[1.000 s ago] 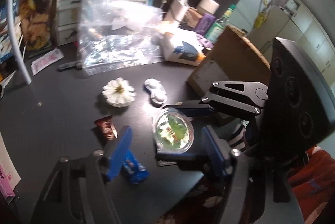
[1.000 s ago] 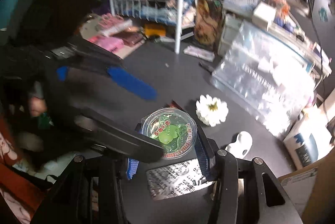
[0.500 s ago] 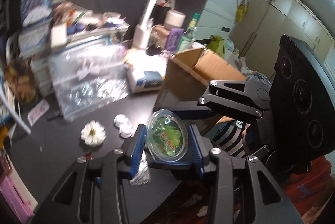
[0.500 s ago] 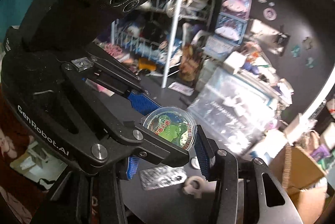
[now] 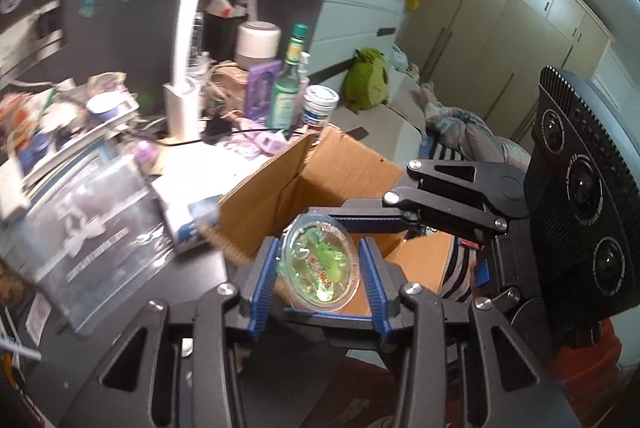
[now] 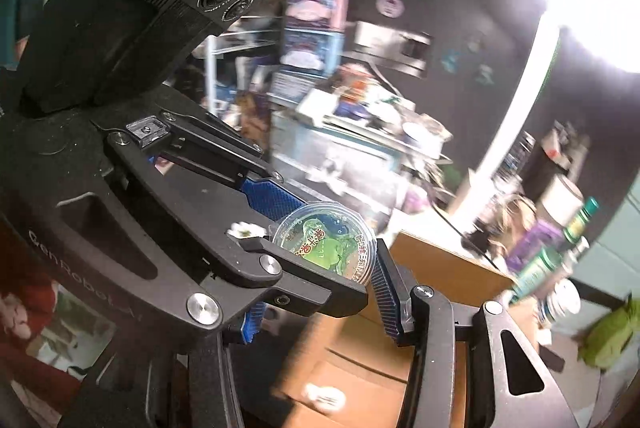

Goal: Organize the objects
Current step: 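Lower the jelly cup into the cardboard box and open the right gripper, then move the right gripper back to the desk and grasp the silver blister pack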

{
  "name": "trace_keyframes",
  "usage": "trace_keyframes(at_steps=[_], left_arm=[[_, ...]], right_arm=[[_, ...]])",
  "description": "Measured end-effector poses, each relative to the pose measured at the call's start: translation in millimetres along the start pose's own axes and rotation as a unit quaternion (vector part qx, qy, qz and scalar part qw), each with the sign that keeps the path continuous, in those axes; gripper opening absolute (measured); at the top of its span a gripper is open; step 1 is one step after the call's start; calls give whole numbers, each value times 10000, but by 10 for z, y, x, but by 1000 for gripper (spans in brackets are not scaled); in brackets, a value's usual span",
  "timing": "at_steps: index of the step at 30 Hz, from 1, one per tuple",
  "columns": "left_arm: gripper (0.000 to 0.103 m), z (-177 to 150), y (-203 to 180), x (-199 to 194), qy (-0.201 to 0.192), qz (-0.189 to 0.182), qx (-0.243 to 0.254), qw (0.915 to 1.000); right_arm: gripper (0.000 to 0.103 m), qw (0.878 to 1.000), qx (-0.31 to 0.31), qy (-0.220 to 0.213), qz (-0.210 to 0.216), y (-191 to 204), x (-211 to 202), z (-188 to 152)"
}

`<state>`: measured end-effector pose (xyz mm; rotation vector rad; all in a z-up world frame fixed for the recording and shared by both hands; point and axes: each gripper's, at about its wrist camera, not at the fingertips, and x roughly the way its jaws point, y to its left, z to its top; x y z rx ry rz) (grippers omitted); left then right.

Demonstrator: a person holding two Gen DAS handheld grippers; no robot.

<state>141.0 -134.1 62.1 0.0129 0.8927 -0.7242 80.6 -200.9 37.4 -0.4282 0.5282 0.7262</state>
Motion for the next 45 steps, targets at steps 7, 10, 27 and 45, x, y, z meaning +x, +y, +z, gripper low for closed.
trace_keyframes(at_steps=[7,10,27,45], left_arm=[[38,269,-59,456,339,-171,0,9993],[41,296,-73,555,430,-142,31,9990],[82,101,127,110,-70,514,-51,9986],[92,-1307,811,-850,-1005,1989,-902,9707]], right_arm=[[42,9983,451,349,-85,-493,0,-171],[42,9972,529,526,-84,-612,60,-222],[66,9945,697,766,-175,-720,171,-307],[70,9909,120,-37,1343,756,147,-90]])
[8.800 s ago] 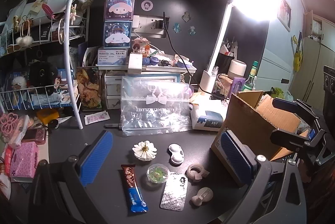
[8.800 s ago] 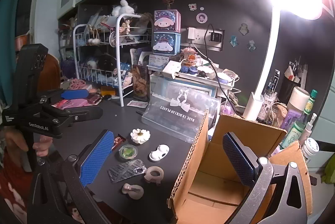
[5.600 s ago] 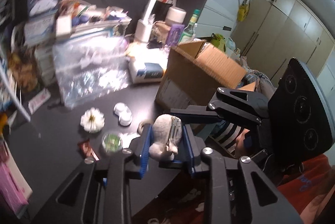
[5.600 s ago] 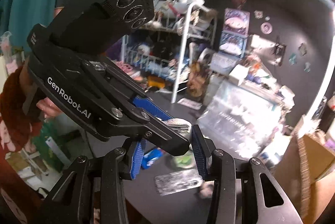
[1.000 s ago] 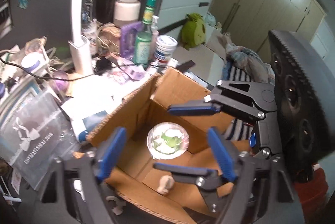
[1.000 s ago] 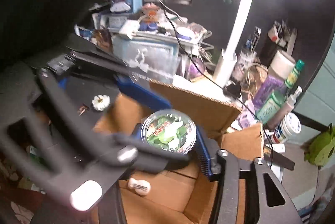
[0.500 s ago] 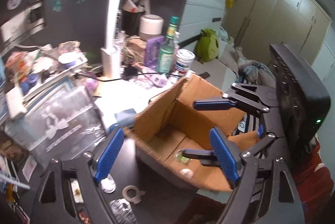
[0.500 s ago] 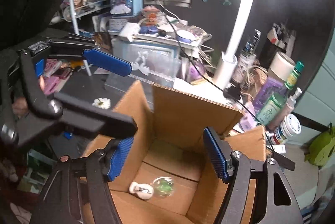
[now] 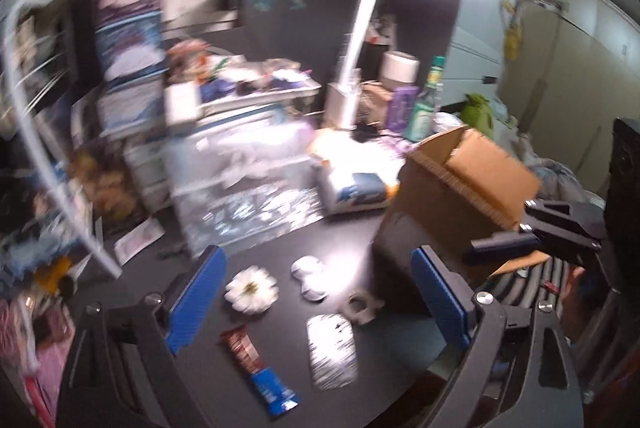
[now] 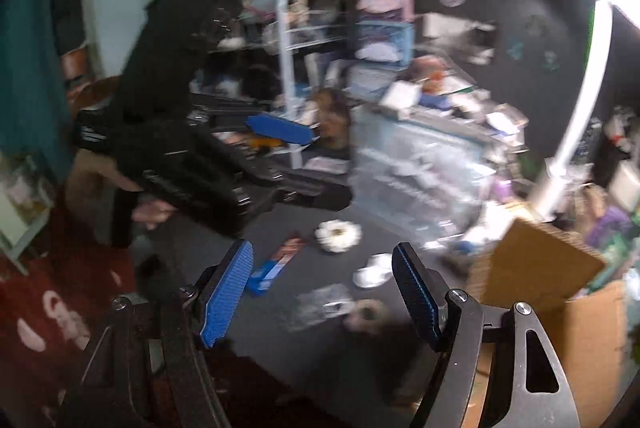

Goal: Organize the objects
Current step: 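Move the right gripper back to the desk and grasp the silver blister pack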

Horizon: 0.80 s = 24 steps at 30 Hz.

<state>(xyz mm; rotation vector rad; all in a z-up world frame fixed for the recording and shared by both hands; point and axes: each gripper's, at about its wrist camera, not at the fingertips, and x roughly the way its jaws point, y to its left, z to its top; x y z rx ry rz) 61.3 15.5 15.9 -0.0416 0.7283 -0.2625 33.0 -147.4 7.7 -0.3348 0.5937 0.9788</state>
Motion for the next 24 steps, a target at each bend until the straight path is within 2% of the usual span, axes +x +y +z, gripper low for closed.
trace_keyframes(at_steps=[4,7,9,11,15,18,24], left_arm=[[92,-367,215,-62,-98,480,-171,9987],[92,-625,329,-32,-79,799,-308,9963],[92,-805,423,39,20,787,-448,9959],[92,-939,504,103,122,778,-616,9950],[92,-1130,623,196,271,796,-764,9935],[92,-1158,639,227,342,788,-731,9936],[92,-1149,662,212,317,736,-681,9945]], right_arm=[[72,9992,157,150,341,207,274,-154],[73,9958,640,359,555,254,566,-389],[73,9922,1021,537,467,252,832,-602],[73,9892,1295,659,171,226,1063,-801],[74,9827,1668,788,-180,77,1307,-1010],[73,9845,1517,661,-576,47,1339,-981],[73,9867,1363,779,-432,-7,1533,-806]])
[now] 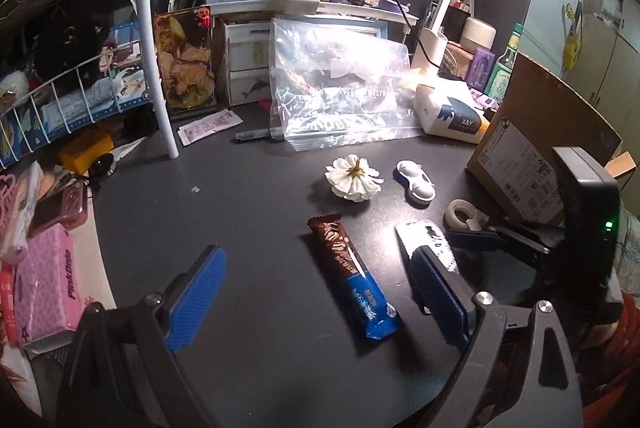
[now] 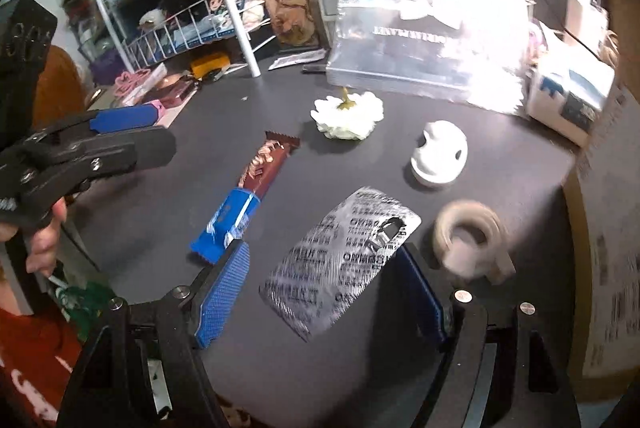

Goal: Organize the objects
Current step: 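Move the right gripper back to the desk and grasp the silver blister pack, then carry the blister pack into the cardboard box and open the right gripper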

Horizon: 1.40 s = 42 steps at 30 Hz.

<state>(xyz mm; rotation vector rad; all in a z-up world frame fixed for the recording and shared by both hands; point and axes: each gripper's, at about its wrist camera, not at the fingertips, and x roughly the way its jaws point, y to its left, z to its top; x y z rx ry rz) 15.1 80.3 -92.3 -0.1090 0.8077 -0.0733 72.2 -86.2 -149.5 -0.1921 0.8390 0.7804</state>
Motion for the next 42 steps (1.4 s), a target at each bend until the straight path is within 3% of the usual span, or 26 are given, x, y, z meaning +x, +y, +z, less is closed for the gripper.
trace_keyframes(at_steps=[5,8,11,14,19,24,31,33,35,42], left_arm=[[92,-5,32,9,14,20,-43,10000],[92,-19,46,25,52,26,-87,9999],[92,-21,37,32,80,32,-77,9999],[92,-19,2,22,75,-14,-35,10000],[92,-20,-62,1,47,-123,-29,9999],[92,21,-127,-21,41,-537,-117,9985],[92,152,-244,-69,16,-1230,-242,9921],[86,227,-283,-107,-62,-1401,-308,9896],[71,315,-328,-143,-104,-1628,-351,9860],[47,669,-566,-269,-241,-2242,-268,9739]], right_arm=[[73,9992,-330,57,-203,49,146,85],[73,9950,-652,9,-751,115,150,0],[71,9936,-712,-89,-867,121,97,-70],[47,9929,-719,-148,-931,100,20,-128],[42,9925,-818,-172,-891,109,-56,-191],[42,9914,-1046,-326,-712,213,-194,-157],[42,9910,-1253,-464,-5,303,-457,13],[42,9890,-1362,-567,115,362,-593,77],[42,9870,-1457,-653,164,410,-700,133],[42,9798,-1730,-995,105,481,-1132,361]])
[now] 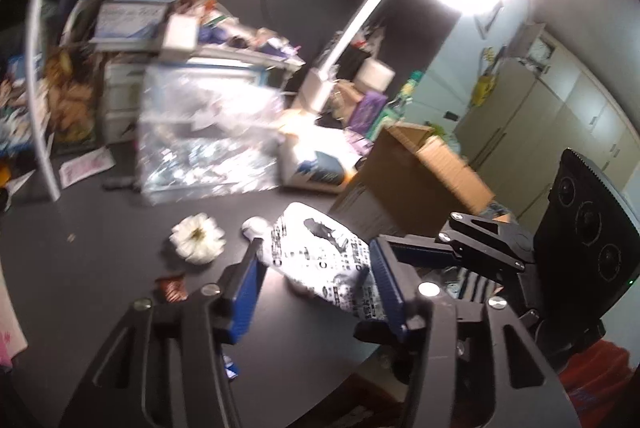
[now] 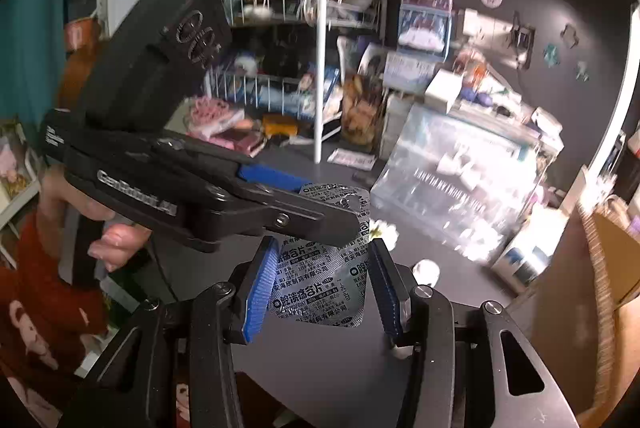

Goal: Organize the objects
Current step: 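Carry the blister pack into the cardboard box and open the right gripper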

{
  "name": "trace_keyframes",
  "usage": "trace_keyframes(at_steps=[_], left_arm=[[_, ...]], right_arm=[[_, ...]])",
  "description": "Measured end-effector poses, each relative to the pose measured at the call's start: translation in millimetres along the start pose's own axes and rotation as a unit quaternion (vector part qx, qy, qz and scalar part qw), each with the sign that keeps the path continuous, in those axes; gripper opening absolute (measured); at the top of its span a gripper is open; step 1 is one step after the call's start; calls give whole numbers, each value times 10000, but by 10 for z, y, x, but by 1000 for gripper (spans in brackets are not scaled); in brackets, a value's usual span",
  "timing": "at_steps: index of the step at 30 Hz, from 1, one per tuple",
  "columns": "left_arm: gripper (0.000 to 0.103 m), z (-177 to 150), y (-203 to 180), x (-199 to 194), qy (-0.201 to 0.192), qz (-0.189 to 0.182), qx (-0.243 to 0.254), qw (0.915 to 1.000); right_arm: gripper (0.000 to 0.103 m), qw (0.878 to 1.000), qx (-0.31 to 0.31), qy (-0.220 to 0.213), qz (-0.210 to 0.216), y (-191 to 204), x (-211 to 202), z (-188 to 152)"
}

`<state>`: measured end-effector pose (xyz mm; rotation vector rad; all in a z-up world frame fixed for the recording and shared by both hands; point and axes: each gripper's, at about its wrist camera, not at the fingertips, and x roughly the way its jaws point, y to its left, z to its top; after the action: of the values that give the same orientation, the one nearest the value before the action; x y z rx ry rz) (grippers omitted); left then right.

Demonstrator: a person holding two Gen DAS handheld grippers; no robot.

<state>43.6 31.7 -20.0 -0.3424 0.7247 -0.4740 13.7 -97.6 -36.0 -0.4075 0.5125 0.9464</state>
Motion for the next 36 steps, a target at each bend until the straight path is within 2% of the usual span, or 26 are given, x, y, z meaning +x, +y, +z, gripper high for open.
trace_keyframes(at_steps=[2,11,21,26,29,30,31,32,34,36], left_arm=[[41,98,-80,22,-3,-127,62,9999],[29,626,-541,368,142,-450,485,9977],[29,1059,-1082,1053,622,-786,911,9908],[29,1135,-1260,1372,958,-829,1028,9866],[29,1133,-1331,1514,1161,-734,1100,9844],[30,1128,-1344,1557,1215,-697,1116,9838],[39,1119,-1354,1603,1309,-634,1144,9827],[54,1111,-1367,1631,1344,-563,1182,9823],[72,1092,-1387,1645,1297,-443,1326,9816],[74,1078,-1412,1620,1243,-404,1441,9809]], right_arm=[[42,10000,-22,-54,-73,-66,-80,54],[42,9985,237,-96,-479,-546,-445,193],[41,9912,980,-103,-890,-1279,-871,86],[41,9870,1282,60,-966,-1564,-971,-30],[41,9851,1387,219,-996,-1689,-983,-93],[41,9843,1435,305,-983,-1733,-970,-119],[41,9840,1448,355,-975,-1752,-956,-130],[41,9837,1457,412,-972,-1777,-940,-148],[46,9824,1449,551,-1042,-1815,-905,-176],[52,9815,1505,572,-1035,-1868,-890,-207]])
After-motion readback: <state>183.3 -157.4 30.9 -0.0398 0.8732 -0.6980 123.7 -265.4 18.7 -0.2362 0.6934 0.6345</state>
